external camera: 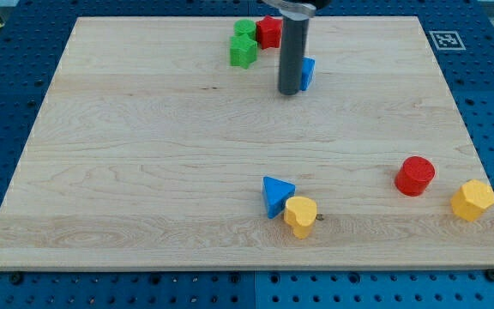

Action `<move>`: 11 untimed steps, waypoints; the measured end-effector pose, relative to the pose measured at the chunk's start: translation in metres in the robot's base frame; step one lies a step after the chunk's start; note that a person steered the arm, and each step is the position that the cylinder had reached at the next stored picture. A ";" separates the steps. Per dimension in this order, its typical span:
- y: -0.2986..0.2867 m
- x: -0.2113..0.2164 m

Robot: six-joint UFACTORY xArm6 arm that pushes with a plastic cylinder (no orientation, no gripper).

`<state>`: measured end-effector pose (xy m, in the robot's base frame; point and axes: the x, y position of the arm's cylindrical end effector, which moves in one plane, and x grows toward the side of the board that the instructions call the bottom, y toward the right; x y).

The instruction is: Push the blue cube to the bottom of the red star

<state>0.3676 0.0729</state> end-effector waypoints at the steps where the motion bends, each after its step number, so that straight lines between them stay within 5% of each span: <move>1: 0.041 0.007; 3: -0.010 -0.021; 6: 0.026 -0.022; 8: -0.023 -0.062; 10: -0.033 0.015; 11: -0.073 0.018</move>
